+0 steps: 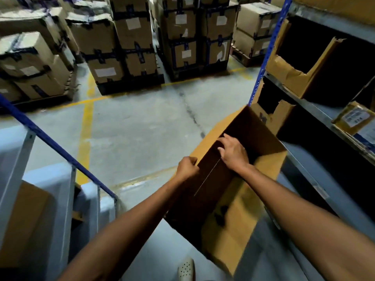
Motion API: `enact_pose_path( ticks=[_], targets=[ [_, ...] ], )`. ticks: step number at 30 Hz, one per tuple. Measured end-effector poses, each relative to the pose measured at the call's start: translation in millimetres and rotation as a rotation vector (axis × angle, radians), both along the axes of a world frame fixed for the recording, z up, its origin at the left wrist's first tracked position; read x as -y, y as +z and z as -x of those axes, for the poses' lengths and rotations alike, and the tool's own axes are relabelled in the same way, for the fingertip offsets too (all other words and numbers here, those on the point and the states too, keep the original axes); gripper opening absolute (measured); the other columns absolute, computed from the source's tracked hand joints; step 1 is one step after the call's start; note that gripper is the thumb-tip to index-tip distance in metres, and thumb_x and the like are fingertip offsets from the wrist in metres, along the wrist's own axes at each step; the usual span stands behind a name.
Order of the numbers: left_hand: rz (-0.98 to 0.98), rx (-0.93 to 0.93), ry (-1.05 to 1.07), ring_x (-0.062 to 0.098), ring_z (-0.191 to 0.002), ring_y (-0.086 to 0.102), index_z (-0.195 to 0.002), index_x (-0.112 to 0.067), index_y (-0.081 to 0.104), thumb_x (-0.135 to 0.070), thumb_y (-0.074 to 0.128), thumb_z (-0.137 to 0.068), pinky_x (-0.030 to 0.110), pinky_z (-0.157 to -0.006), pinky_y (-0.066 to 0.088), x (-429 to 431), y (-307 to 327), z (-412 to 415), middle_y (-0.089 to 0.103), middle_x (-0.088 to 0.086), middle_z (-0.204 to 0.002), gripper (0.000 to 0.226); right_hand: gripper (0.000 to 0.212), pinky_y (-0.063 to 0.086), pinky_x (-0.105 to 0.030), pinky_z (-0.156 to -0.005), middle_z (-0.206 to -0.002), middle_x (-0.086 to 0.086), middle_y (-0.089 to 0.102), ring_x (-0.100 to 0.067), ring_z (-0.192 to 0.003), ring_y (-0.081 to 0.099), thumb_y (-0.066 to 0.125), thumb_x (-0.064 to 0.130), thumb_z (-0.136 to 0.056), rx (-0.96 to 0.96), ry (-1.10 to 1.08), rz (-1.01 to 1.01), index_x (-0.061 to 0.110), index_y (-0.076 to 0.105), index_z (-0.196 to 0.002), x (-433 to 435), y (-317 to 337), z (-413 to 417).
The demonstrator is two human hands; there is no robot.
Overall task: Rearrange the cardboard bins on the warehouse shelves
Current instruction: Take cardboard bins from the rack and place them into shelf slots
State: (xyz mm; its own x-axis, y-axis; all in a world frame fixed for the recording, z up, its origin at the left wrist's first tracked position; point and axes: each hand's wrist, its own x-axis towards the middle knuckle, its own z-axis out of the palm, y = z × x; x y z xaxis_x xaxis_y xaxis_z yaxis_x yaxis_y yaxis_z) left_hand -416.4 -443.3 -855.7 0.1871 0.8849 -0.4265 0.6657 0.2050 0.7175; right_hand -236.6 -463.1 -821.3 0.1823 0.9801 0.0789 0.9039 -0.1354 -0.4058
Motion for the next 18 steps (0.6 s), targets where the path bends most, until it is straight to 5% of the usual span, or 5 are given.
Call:
enact_pose_path(
  ticks=[4,8,13,15,18],
  targets=[
    [0.223,0.138,0.293,0.028,-0.079,0.065,-0.099,0.003,0.066,-0.002,0.056,-0.085,0.032,-0.064,0.049,-7,-3,3,0.061,0.014,-0.083,0.018,0.040,0.048,-0.037,-0.096,-0.127,-0.009,0.063,-0.027,-0.116,0.058,0.059,0.033,-0.093,-0.144,0.024,0.130,0.021,0.056,-0.130,21,-9,23],
    [0.398,0.213,0.436,0.025,-0.059,0.053,-0.094,-0.001,0.056,0.001,0.052,-0.077,0.034,-0.058,0.048,-12,-12,14,0.048,0.014,-0.073,0.017,0.030,0.052,-0.036,-0.072,-0.099,-0.011,0.069,-0.024,-0.081,0.067,0.055,0.034,-0.097,-0.691,0.073,0.460,0.008,0.065,-0.107,49,-3,34],
    [0.597,0.264,0.424,0.043,-0.082,0.060,-0.106,0.006,0.051,-0.017,0.049,-0.091,0.041,-0.041,0.052,-26,-13,21,0.056,0.024,-0.105,0.028,0.057,0.052,-0.040,-0.081,-0.079,-0.007,0.060,-0.023,-0.080,0.056,0.036,0.067,-0.092,-1.105,-0.048,0.598,0.017,0.063,-0.085,67,0,28],
    [0.611,0.267,0.407,0.046,-0.091,0.061,-0.118,0.007,0.049,-0.022,0.046,-0.094,0.049,-0.051,0.056,-31,-15,27,0.056,0.027,-0.113,0.038,0.074,0.050,-0.036,-0.075,-0.081,-0.009,0.058,-0.024,-0.076,0.055,0.038,0.082,-0.080,-1.250,-0.058,0.574,0.015,0.067,-0.091,67,-1,23],
    [0.588,0.250,0.401,0.043,-0.094,0.059,-0.113,0.006,0.050,-0.023,0.045,-0.095,0.053,-0.075,0.056,-31,-7,29,0.055,0.024,-0.109,0.035,0.077,0.048,-0.031,-0.074,-0.092,-0.005,0.063,-0.017,-0.082,0.058,0.067,0.077,-0.065,-1.046,0.040,0.498,0.014,0.062,-0.108,70,6,29]
  ],
)
